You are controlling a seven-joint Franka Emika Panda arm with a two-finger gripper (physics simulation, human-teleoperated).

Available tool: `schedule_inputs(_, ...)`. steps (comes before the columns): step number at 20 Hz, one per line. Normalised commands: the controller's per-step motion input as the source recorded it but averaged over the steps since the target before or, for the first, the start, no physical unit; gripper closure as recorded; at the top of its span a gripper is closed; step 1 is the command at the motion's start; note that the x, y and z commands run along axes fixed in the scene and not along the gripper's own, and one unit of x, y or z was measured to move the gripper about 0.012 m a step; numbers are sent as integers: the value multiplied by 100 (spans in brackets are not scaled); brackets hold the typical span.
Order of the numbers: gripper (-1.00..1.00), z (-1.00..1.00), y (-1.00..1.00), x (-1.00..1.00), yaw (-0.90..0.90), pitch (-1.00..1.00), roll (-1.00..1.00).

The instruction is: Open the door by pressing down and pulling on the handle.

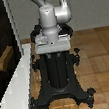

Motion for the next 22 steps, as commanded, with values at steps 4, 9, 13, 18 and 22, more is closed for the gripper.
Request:
schedule_inputs(4, -100, 0, 0, 0, 0, 0, 0)
schedule_inputs(9, -100, 0, 0, 0, 0, 0, 0)
schedule_inputs(13, -100, 25, 0, 0, 0, 0, 0)
schedule_inputs(18, -100, 80, 0, 0, 0, 0, 0)
schedule_inputs(22, -100, 75, 0, 0, 0, 0, 0)
